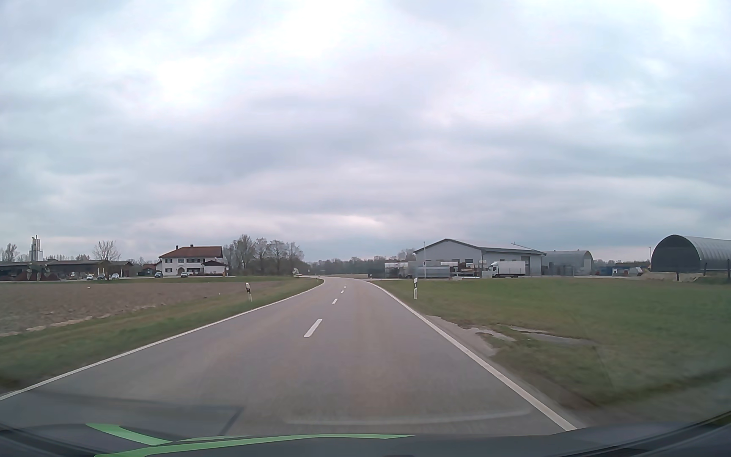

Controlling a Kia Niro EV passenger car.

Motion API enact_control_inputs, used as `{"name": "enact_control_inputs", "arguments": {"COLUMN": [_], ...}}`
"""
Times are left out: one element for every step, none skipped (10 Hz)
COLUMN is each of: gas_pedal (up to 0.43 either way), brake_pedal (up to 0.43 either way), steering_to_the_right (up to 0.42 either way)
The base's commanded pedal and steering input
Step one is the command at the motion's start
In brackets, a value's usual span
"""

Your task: Follow the waypoints while adhering to traffic rules and regulations

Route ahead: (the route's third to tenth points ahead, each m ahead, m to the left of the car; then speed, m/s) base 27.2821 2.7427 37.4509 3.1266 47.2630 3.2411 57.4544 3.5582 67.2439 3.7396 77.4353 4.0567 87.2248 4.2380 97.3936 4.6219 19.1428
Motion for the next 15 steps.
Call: {"name": "enact_control_inputs", "arguments": {"gas_pedal": [0.209,0.197,0.177,0.169,0.157,0.150,0.138,0.130,0.130,0.130,0.118,0.110,0.110,0.110,0.110], "brake_pedal": [0.000,0.000,0.000,0.000,0.000,0.000,0.000,0.000,0.000,0.000,0.000,0.000,0.000,0.000,0.000], "steering_to_the_right": [0.000,0.000,-0.001,0.000,0.000,-0.001,-0.001,-0.001,0.000,-0.001,-0.001,0.000,-0.001,-0.001,-0.001]}}
